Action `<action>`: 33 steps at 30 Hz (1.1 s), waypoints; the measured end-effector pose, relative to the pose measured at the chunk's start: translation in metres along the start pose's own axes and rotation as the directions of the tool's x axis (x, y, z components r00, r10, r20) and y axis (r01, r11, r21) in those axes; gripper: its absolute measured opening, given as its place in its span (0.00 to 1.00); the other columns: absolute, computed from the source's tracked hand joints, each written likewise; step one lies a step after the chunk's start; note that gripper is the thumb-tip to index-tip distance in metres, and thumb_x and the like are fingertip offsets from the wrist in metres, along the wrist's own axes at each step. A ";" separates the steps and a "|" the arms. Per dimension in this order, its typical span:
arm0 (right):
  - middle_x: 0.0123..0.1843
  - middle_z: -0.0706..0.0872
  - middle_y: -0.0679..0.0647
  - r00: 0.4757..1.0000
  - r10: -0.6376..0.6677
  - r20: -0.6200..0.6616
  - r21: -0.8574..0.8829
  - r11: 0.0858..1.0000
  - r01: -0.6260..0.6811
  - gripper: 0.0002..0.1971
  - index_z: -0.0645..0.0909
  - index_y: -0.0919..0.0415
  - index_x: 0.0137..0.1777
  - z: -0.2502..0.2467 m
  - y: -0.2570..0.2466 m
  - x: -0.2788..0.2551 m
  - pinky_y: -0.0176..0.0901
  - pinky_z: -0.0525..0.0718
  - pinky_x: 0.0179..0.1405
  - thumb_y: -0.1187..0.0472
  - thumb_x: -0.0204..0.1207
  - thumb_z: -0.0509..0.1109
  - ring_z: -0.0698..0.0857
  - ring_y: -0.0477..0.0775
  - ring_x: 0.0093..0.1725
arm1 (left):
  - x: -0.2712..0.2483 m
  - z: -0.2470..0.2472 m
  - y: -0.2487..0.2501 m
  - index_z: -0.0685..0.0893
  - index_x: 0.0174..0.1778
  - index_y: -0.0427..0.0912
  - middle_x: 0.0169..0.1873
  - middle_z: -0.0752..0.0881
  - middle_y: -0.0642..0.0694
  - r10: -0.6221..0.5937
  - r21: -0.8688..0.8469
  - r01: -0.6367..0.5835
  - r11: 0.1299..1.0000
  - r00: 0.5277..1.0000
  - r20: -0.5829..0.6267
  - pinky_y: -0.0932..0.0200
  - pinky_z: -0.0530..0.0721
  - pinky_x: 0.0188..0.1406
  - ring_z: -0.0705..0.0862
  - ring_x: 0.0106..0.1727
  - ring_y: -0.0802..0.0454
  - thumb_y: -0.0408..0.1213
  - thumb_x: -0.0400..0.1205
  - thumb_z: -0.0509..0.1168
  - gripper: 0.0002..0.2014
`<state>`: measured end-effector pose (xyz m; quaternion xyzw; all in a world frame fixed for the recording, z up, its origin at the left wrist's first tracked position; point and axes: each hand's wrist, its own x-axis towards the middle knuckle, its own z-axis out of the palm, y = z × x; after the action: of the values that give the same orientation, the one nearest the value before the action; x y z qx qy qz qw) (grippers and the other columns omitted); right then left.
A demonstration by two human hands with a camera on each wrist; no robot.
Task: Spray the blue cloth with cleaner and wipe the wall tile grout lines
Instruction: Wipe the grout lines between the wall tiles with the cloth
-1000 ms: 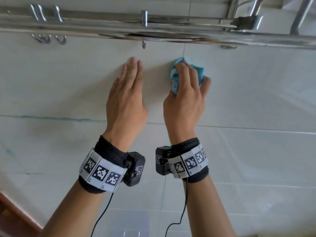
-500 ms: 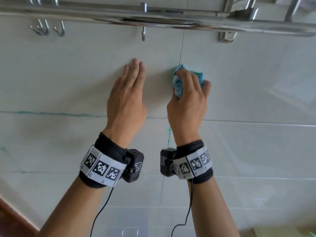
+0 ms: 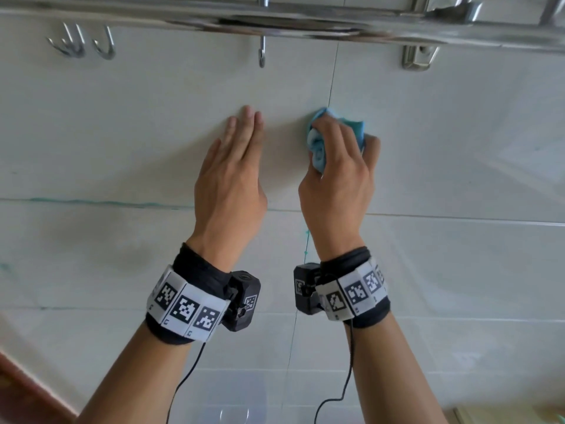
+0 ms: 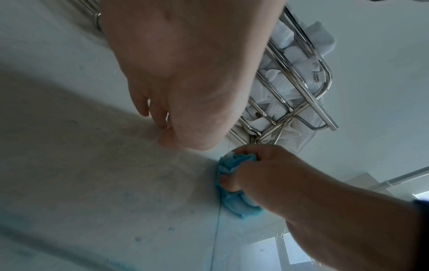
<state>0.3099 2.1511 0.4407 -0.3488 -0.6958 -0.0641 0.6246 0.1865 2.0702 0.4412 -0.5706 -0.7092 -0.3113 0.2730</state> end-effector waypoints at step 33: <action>0.67 0.89 0.47 0.956 -0.270 0.112 0.074 0.962 0.263 0.24 0.86 0.58 0.66 -0.028 0.015 0.036 0.45 0.81 0.47 0.78 0.74 0.70 0.79 0.59 0.56 | 0.031 -0.026 0.023 0.63 0.90 0.39 0.90 0.61 0.43 -0.092 0.000 0.092 0.996 0.994 -0.065 0.51 0.72 0.81 0.64 0.89 0.47 0.22 0.82 0.59 0.36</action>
<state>0.3424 2.1623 0.4745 -0.2366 -0.7747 -0.1061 0.5767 0.2035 2.0742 0.4841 -0.5265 -0.7259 -0.3410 0.2820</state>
